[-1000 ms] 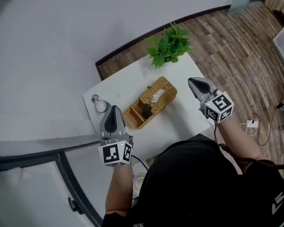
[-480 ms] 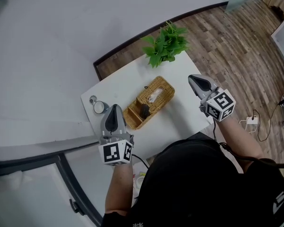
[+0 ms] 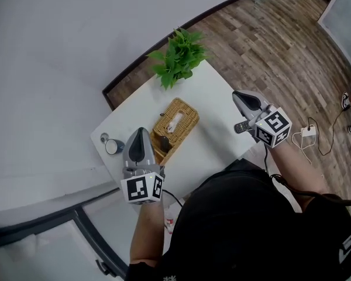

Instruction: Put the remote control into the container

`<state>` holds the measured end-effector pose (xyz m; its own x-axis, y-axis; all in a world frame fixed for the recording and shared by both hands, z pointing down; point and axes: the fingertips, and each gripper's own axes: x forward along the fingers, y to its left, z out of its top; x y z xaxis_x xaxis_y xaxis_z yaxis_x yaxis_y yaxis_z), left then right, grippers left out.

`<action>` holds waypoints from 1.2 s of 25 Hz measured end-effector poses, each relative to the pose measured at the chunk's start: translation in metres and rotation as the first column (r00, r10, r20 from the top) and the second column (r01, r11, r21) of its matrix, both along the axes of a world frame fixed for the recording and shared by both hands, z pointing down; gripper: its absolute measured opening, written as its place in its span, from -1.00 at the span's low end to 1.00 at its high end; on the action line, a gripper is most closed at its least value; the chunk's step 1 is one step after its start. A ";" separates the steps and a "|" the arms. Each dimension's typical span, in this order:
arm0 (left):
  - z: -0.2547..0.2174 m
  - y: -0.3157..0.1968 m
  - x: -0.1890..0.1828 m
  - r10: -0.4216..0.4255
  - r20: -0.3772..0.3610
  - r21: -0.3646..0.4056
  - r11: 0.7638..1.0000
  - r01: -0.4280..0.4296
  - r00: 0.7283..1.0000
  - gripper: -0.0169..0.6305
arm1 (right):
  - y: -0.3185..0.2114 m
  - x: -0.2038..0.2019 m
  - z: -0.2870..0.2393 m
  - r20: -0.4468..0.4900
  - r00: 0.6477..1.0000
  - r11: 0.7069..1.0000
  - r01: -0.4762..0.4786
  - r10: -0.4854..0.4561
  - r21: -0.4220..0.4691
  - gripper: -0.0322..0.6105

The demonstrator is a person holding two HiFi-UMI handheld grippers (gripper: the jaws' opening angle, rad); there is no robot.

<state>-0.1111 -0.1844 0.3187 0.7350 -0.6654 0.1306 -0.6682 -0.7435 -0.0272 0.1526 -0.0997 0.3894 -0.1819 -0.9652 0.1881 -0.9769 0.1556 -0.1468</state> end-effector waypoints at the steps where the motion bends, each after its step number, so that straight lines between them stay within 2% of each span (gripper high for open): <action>1: 0.000 0.001 0.006 0.011 0.002 0.001 1.000 -0.011 1.000 -0.94 | 0.004 0.006 0.002 0.004 1.000 1.000 -0.014 0.014 -0.001 -0.89; 10: 0.008 0.009 0.066 0.106 0.022 -0.013 0.994 -0.106 0.994 -0.94 | 0.049 0.069 0.022 0.026 0.989 0.989 -0.142 0.143 -0.035 -0.89; 17: 0.024 0.026 0.125 0.198 0.040 -0.046 0.980 -0.196 0.979 -0.94 | 0.089 0.113 0.045 0.057 0.971 0.971 -0.228 0.232 -0.073 -0.89; 27: 0.063 0.058 0.198 0.313 0.074 -0.110 0.946 -0.304 0.947 -0.94 | 0.137 0.148 0.097 0.099 0.951 0.947 -0.275 0.294 -0.166 -0.89; 30: 0.077 0.066 0.215 0.345 0.105 -0.122 0.935 -0.332 0.933 -0.94 | 0.144 0.154 0.111 0.111 0.947 0.942 -0.277 0.301 -0.187 -0.89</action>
<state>0.1043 -0.1181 0.3952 0.8883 -0.3585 0.2872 -0.3724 -0.9280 -0.0066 0.3066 0.0441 0.5006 0.0651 -0.9369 0.3436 -0.9450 -0.1685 -0.2803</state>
